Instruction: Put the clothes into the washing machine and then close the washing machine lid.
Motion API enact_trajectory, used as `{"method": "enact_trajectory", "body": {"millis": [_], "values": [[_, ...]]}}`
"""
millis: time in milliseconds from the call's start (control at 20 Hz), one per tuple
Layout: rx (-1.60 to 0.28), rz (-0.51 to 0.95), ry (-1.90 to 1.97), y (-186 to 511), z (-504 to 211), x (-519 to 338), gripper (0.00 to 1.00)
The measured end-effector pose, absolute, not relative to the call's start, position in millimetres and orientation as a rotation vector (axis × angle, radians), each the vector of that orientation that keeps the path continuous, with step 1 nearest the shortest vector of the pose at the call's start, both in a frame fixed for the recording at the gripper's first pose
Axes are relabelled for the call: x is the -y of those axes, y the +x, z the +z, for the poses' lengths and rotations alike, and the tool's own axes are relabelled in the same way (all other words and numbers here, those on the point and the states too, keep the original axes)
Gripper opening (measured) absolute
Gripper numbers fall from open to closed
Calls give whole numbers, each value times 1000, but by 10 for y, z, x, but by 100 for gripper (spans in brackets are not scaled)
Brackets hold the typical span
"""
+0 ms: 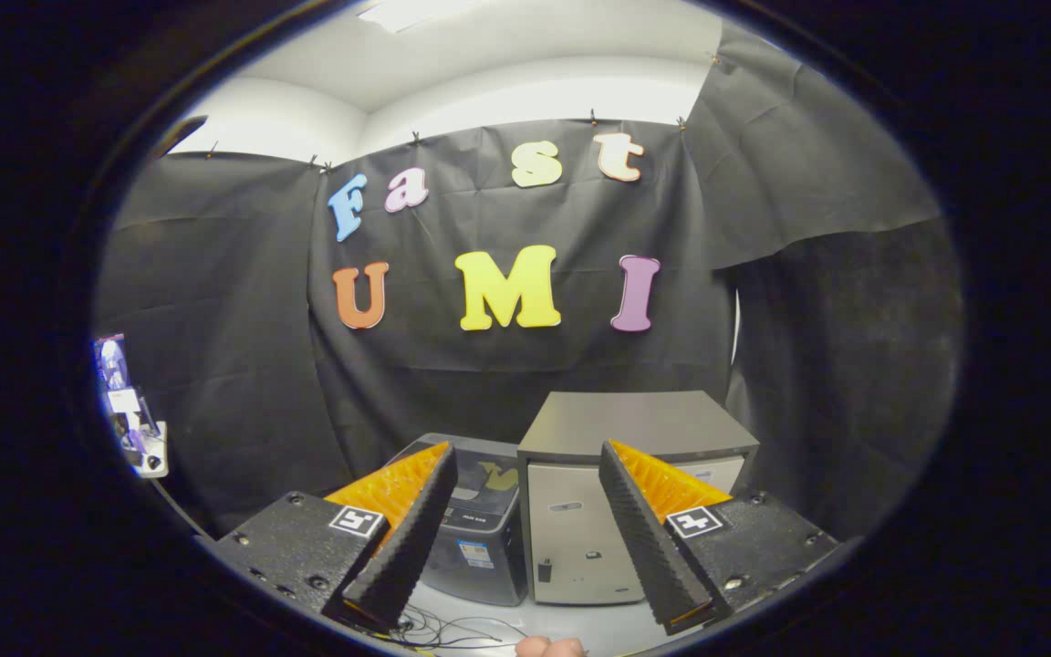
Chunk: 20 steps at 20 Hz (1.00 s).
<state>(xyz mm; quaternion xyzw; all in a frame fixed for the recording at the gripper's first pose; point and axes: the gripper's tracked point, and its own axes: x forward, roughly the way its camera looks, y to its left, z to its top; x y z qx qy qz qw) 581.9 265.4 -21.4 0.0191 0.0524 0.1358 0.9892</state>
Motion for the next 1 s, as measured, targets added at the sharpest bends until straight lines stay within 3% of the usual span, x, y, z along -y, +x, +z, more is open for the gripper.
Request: {"method": "enact_trajectory", "body": {"millis": [1000], "values": [[-114, 238, 21, 5786, -233, -2592, 98]]}}
